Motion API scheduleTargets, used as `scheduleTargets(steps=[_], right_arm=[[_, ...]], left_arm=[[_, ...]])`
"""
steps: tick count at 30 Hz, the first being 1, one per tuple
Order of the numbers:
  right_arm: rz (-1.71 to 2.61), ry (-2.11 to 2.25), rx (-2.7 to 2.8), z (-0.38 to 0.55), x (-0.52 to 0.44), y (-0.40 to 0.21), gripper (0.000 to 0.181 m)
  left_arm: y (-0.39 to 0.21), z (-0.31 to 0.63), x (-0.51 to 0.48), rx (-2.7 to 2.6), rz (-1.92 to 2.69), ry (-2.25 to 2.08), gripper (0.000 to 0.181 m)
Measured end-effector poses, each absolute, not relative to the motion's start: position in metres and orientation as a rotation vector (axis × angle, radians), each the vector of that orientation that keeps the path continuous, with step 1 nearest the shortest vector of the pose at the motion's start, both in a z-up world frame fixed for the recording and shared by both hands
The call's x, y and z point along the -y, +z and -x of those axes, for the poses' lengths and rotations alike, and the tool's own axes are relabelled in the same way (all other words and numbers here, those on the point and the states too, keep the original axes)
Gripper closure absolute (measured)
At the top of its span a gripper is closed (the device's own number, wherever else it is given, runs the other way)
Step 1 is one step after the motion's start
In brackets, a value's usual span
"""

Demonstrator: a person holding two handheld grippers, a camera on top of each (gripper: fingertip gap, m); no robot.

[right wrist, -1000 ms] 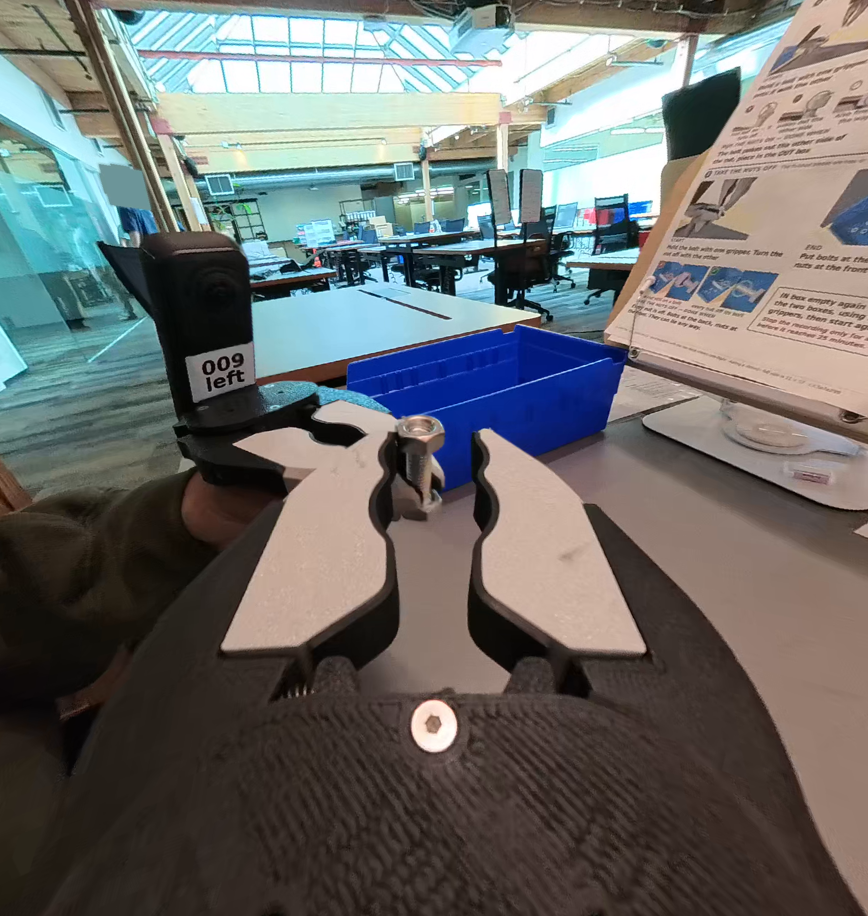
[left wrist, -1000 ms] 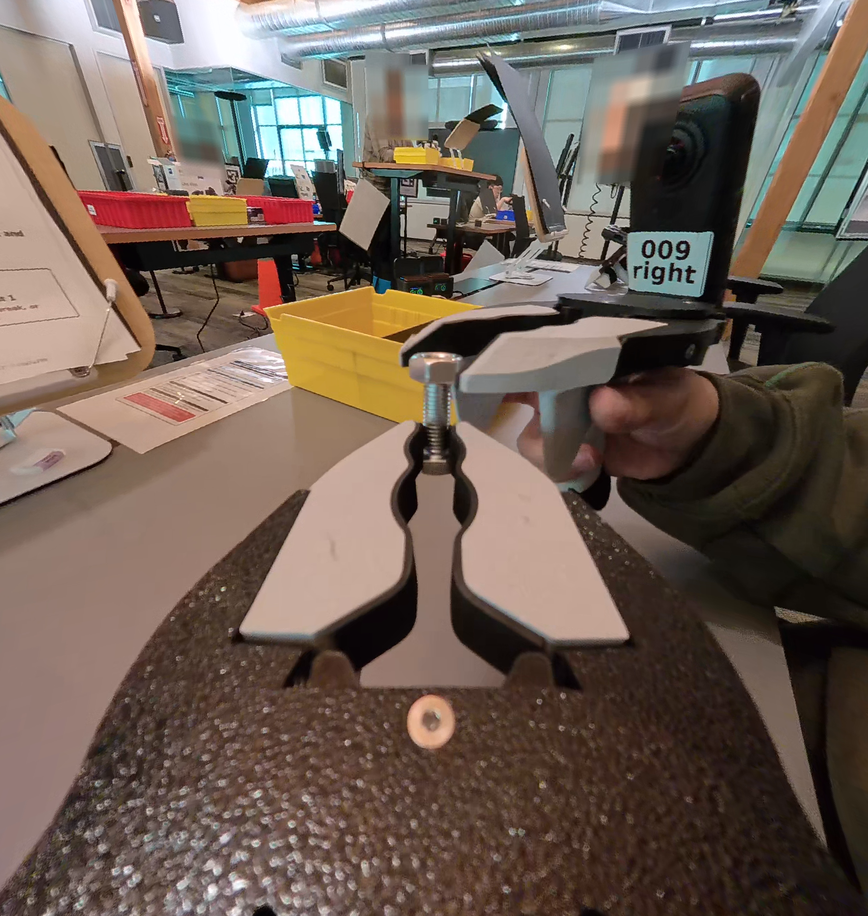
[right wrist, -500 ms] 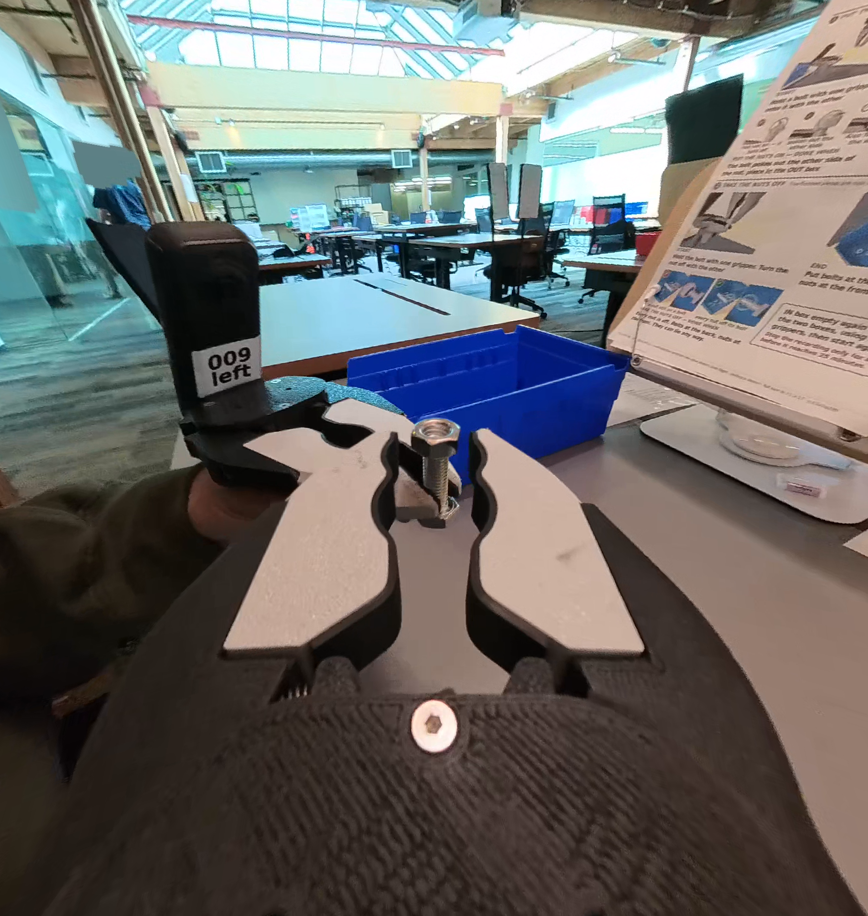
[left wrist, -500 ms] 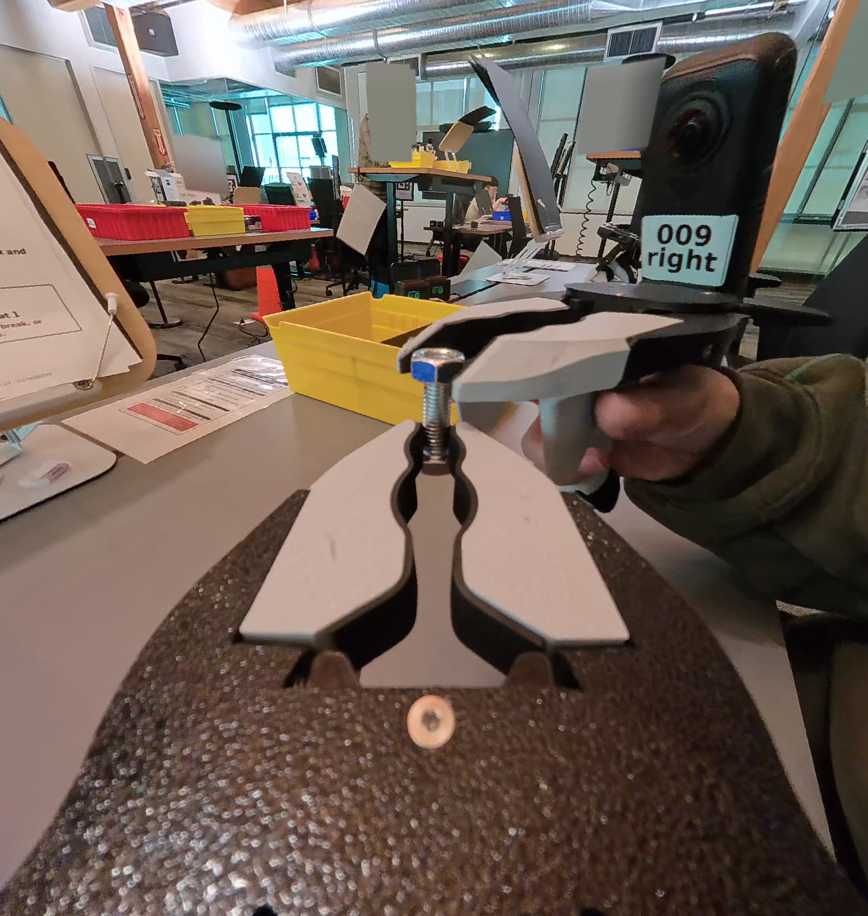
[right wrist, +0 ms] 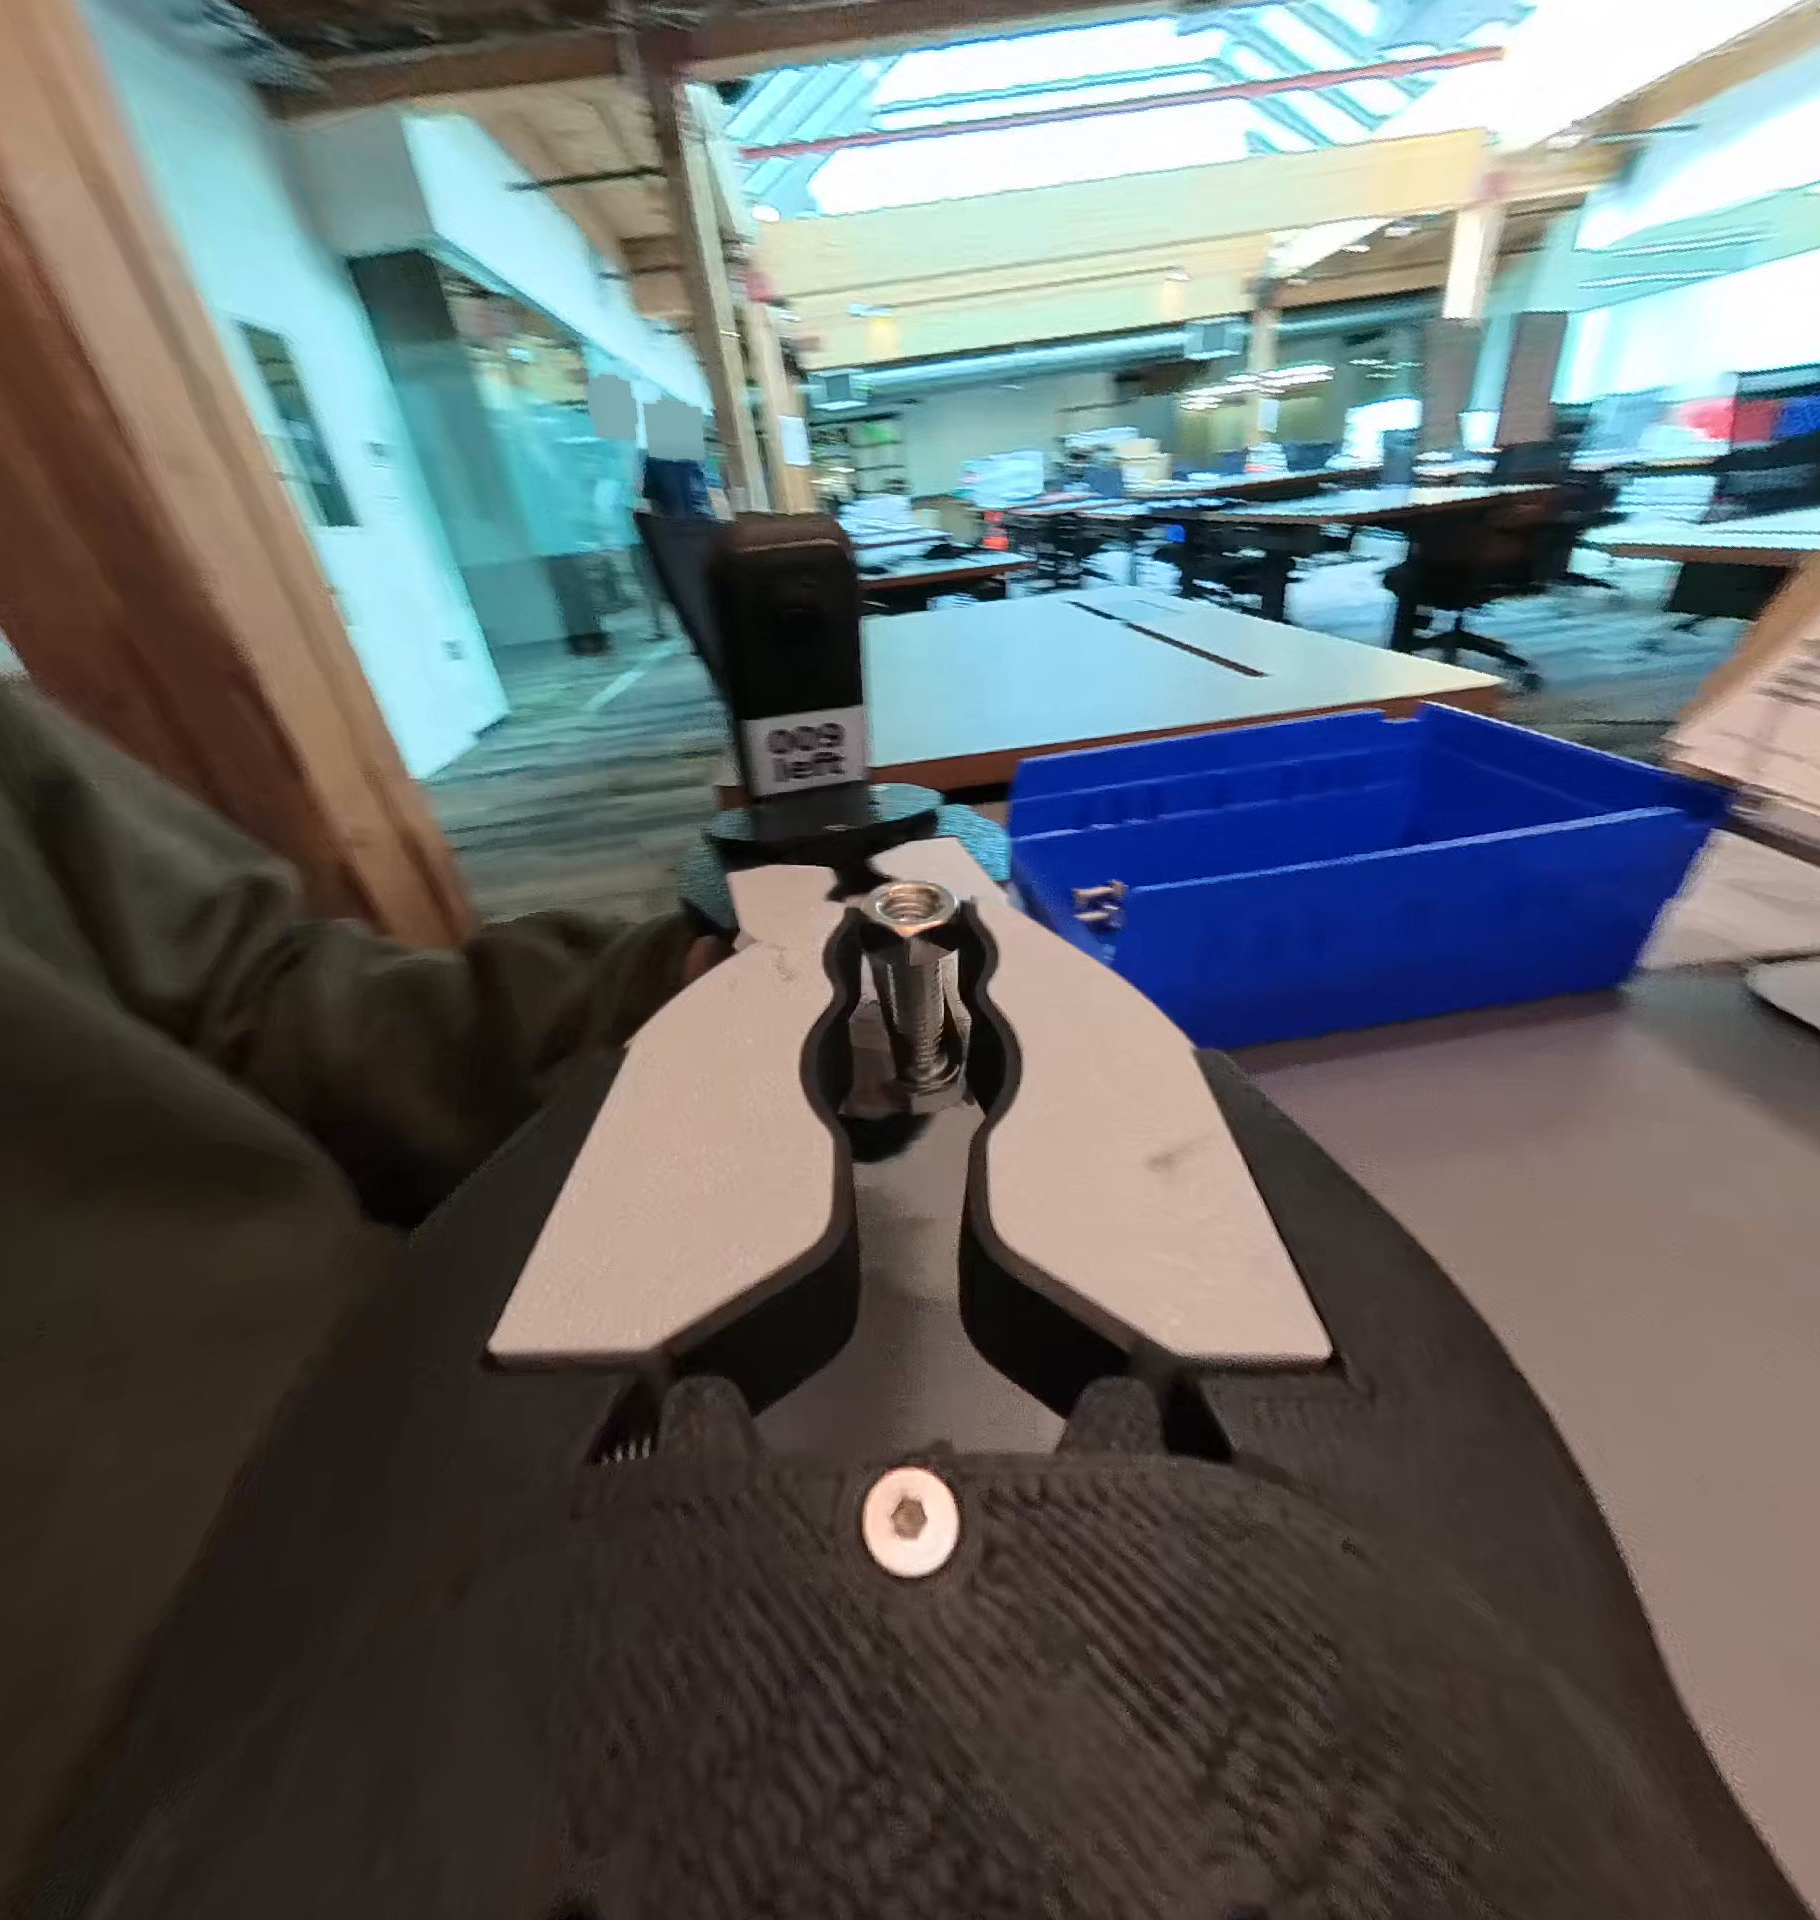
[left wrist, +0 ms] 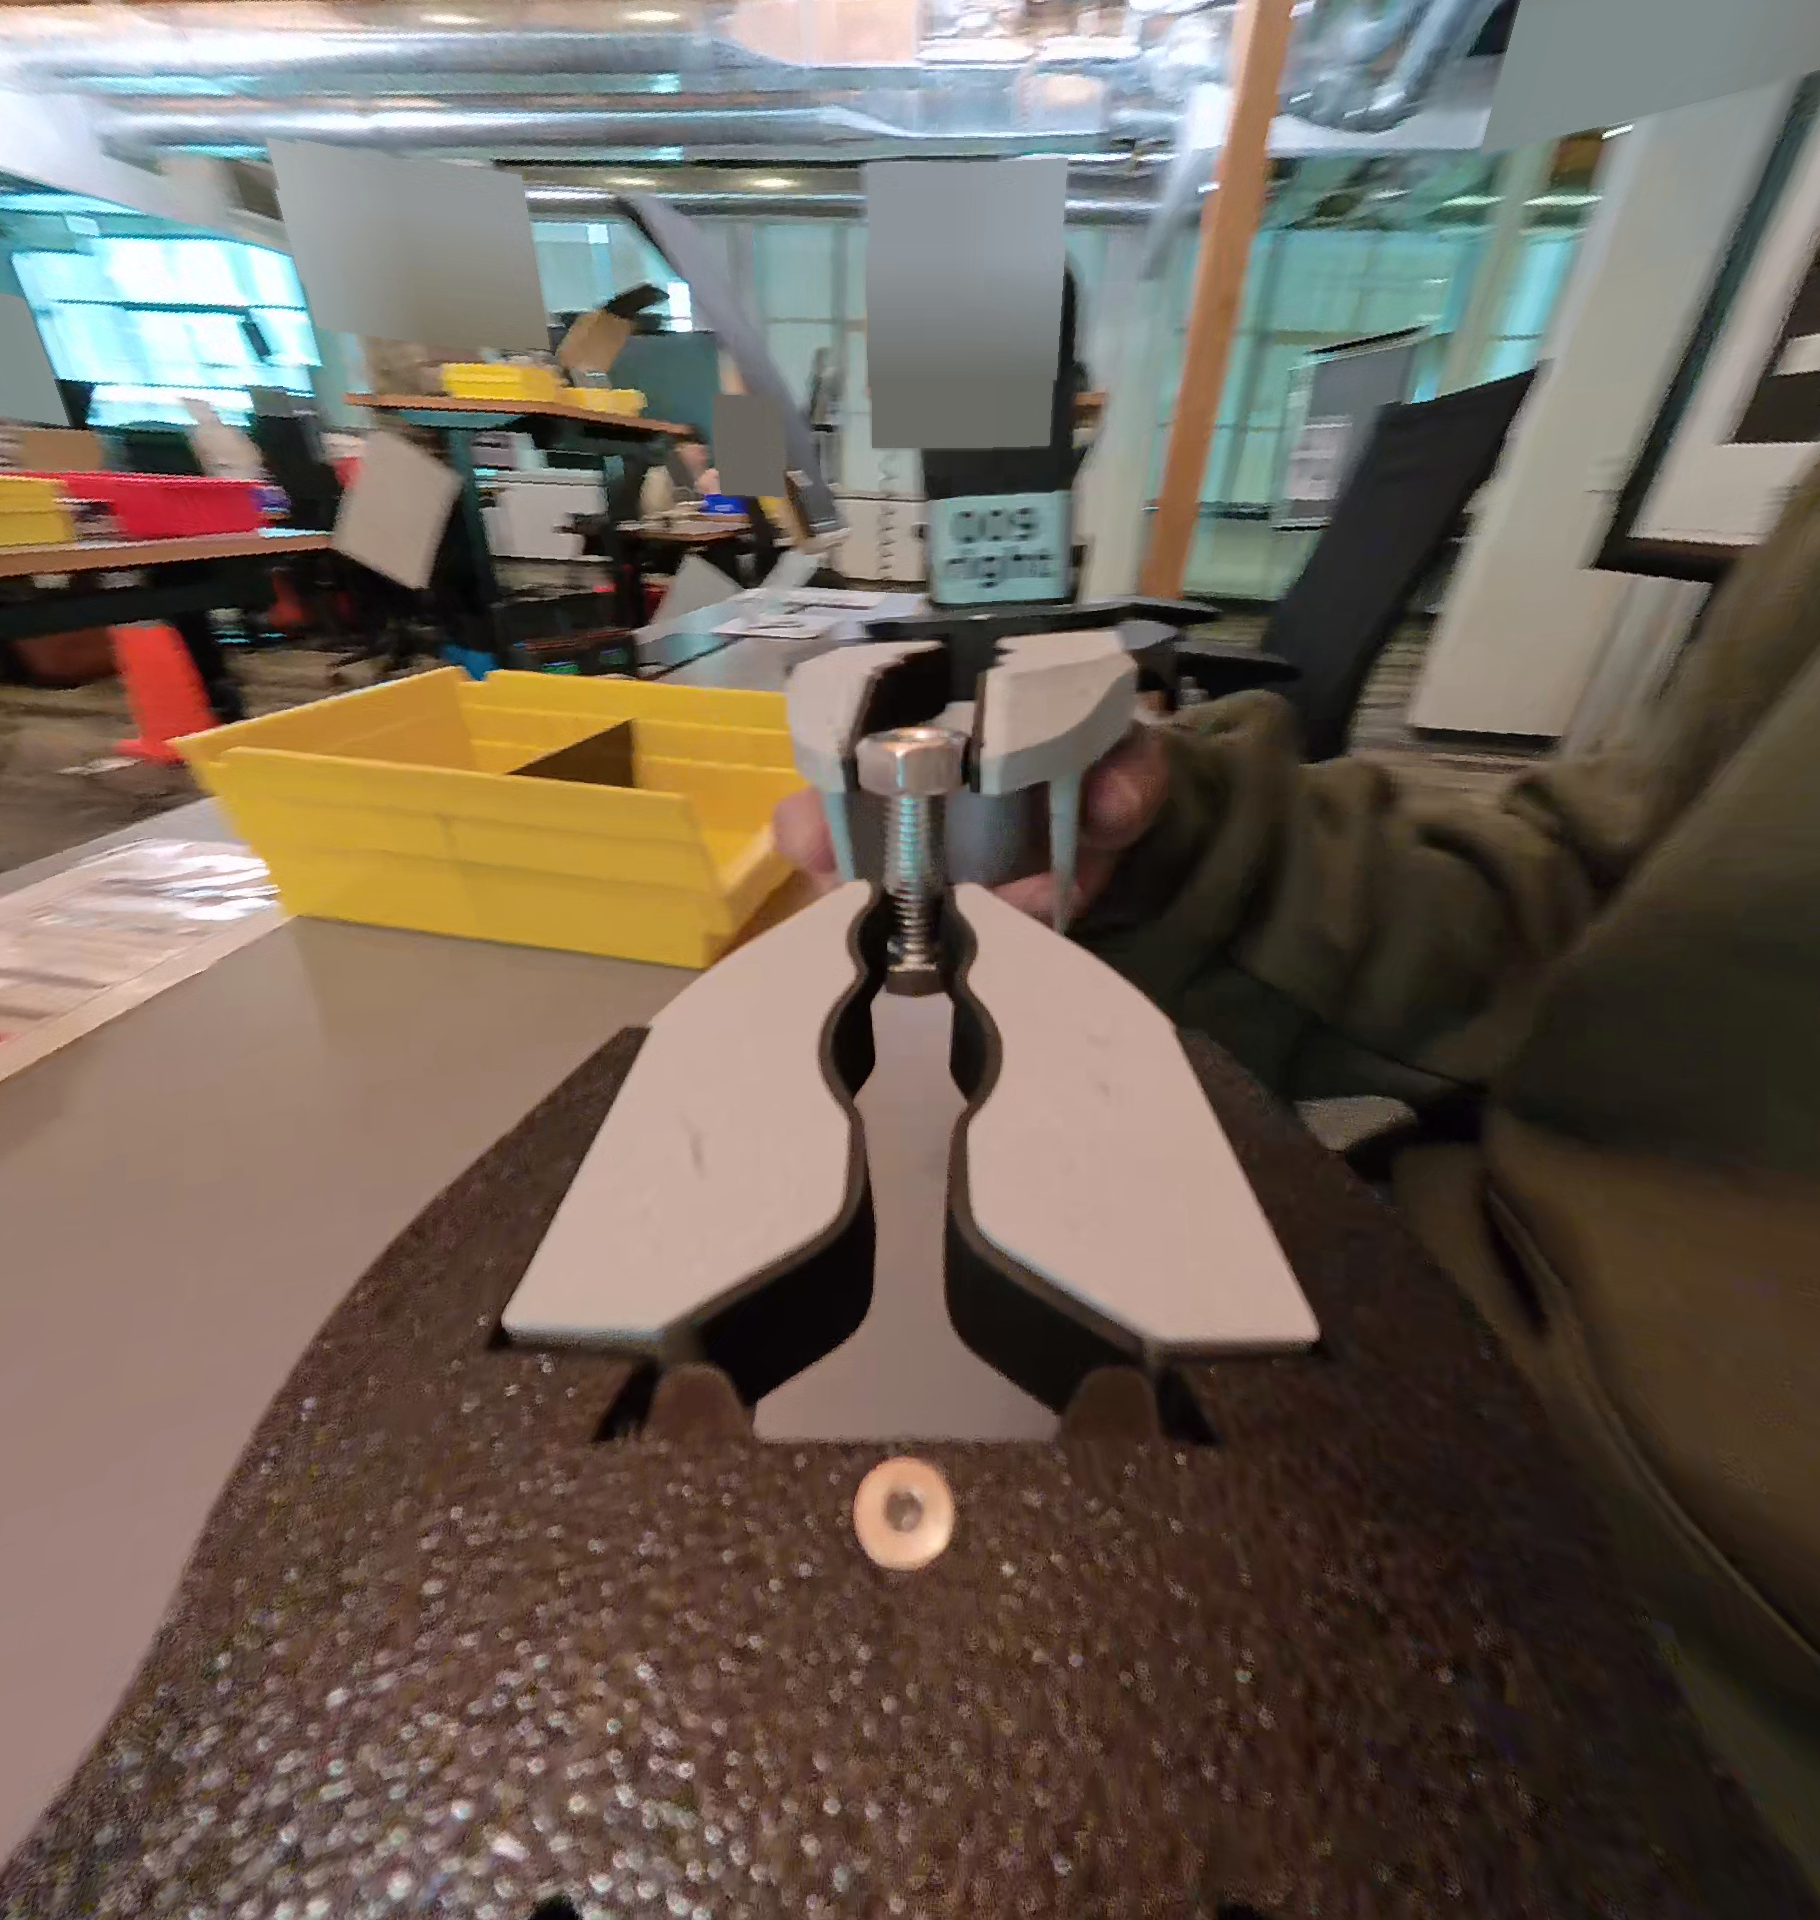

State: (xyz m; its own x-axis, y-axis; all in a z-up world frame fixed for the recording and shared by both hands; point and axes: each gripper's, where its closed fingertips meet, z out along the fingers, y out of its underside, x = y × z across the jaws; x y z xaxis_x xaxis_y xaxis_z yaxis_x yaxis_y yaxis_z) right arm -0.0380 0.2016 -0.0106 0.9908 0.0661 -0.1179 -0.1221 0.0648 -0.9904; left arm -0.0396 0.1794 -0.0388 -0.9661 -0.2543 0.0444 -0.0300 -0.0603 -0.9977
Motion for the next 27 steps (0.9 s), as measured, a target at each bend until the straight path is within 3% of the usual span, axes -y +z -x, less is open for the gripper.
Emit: scheduleTargets(steps=[10,15,21,27], right_arm=[[1.374,0.397,0.056,0.053,-0.193,0.001,0.164],[1.414,-0.173,-0.299,-0.027,-0.162,0.012,0.164],[1.585,-0.895,-0.972,-0.147,-0.006,-0.026,0.164],[1.84,-0.946,-1.179,-0.183,0.054,-0.099,0.163]], left_arm=[[-0.038,0.057,-0.175,-2.06,0.243,-2.387,0.173],[-0.049,0.04,-0.183,-2.061,0.35,-2.161,0.172],[-0.055,0.035,-0.182,-2.078,0.38,-2.08,0.172],[-0.064,0.023,-0.184,-2.071,0.477,-2.017,0.173]])
